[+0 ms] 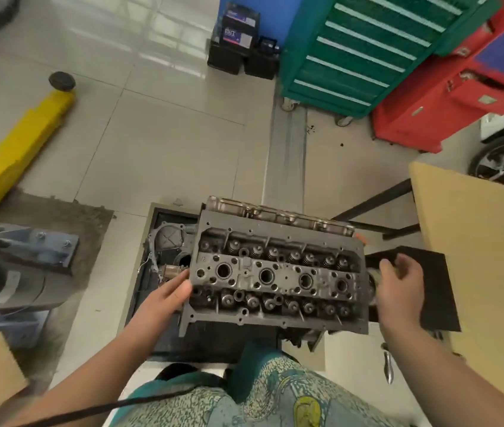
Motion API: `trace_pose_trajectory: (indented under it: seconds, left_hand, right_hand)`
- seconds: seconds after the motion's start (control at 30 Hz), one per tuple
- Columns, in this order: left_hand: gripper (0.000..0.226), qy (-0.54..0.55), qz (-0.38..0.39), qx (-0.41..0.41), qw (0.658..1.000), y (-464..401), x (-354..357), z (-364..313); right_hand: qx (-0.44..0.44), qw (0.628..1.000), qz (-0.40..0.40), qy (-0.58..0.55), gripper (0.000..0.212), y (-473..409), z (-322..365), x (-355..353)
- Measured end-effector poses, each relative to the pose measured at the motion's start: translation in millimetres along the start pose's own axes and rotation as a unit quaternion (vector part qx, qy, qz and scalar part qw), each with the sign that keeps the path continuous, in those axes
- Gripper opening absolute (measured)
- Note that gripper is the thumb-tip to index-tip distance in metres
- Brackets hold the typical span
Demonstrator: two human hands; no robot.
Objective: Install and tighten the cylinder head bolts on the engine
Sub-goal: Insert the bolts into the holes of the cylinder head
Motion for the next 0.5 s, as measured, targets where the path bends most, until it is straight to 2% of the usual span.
trace_pose_trajectory:
  seconds: [0.03,0.1,0.17,0.23,0.37,0.43,0.5]
  left_hand:
    - [0.071,-0.016,0.013,0.000,1.000,3.9,1.0,-3.2]
    - [0.089,-0.034,0.025,-0.014,0.999,3.9,1.6,-4.3]
    - [0.096,-0.079,0.034,-0.026,0.996,2.5,1.1,-8.4]
    - [0.086,-0.110,0.048,-0.026,0.992,4.3,4.0,-17.1]
    - [0.047,-0.157,0.046,-0.040,0.986,-0.8,4.4,-20.8]
    - [0.042,-0.170,0.034,-0.050,0.984,-4.5,3.9,-21.7]
    - [0.041,-0.165,0.024,-0.051,0.985,-3.4,5.9,-25.8]
  right_hand:
    - [0.070,0.997,0.018,0.014,0.040,-2.4,-31.0,-8.5]
    - [0.187,0.973,0.133,0.034,0.061,5.4,-81.2,2.2]
    - [0.243,0.938,0.248,0.008,0.069,19.1,-102.9,24.6]
    - [0.255,0.918,0.299,-0.056,0.066,21.1,-111.0,40.8]
    - [0.261,0.898,0.327,-0.135,0.070,25.4,-113.7,54.1]
    - [0.258,0.891,0.334,-0.168,0.075,29.8,-113.1,58.8]
    - [0.260,0.881,0.335,-0.211,0.068,31.9,-111.1,62.2]
Point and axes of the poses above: each hand's wrist, its own y-axis away from the middle knuckle, its own x-axis out of the palm, z = x × y, the point moved 8 cm from there along -y, towards the middle knuckle
